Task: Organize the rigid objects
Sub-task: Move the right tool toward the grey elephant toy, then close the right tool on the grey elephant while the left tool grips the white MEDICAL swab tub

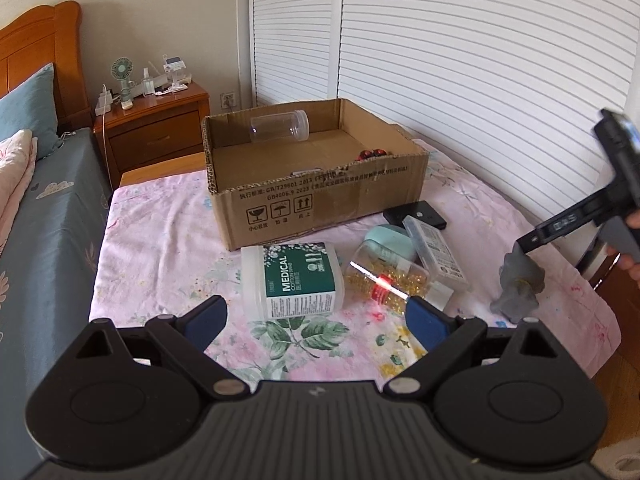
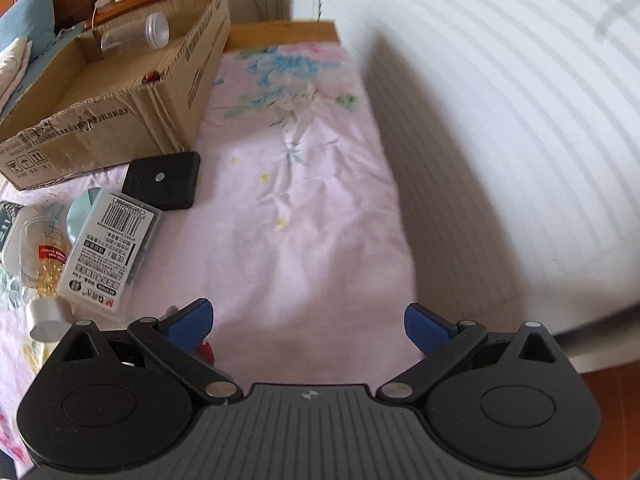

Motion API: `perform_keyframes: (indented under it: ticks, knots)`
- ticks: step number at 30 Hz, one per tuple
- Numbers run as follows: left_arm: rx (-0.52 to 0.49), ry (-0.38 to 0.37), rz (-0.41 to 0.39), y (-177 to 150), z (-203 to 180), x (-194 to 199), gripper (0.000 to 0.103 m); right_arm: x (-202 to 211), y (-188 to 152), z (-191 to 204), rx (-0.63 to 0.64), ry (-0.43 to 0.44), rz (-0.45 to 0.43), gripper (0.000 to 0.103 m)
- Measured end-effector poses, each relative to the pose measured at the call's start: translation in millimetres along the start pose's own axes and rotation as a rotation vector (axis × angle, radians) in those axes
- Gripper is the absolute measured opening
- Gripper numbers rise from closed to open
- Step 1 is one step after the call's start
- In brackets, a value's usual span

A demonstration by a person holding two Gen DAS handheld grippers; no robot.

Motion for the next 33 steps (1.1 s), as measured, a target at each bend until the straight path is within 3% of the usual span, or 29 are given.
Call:
perform_keyframes:
  ticks: [3, 6, 12, 18, 22, 33]
  knots:
    - [-0.009, -0.004, 0.008, -0.9, -2.3, -1.3, 0.096, 24.9, -7.5, 11.2, 0.03, 0.125, -0.055, 0.103]
    - [-0.012, -0.009, 0.017, -2.3, -4.6, -2.9, 0.096, 39.4, -23.8, 38.9, 0.146, 0.222, -0.083, 0.103]
    - [-0.019, -0.019, 0.047, -7.6, -9.0, -7.8, 0.096, 20.4, -55.3, 72.2, 0.315, 0.183, -0.056, 0.103]
    - [-0.011, -0.013, 0.071, -10.0, -7.1, -15.7, 0.096, 0.5, -57.8, 67.0, 0.337, 0.152, -0.044, 0.103]
    - [0.01, -0.014, 0.086, -10.2, -2.8, -25.2, 0.096, -6.9, -57.5, 60.1, 0.282, 0.185, -0.043, 0.103]
    - [0.05, 0.019, 0.08, -5.2, 9.5, -68.3, 0.096, -4.7, -62.9, 59.5, 0.321, 0.215, -0.101, 0.103]
Point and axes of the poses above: each gripper's, at about its wrist camera, not at the fingertips, and x roughly against the way its jaws point, z to its left, y to its top, the point moved 2 cm from there along -x, roughly the way its jaws point, and after that the axes turned 7 degrees about -z, right-handed, at the moved point
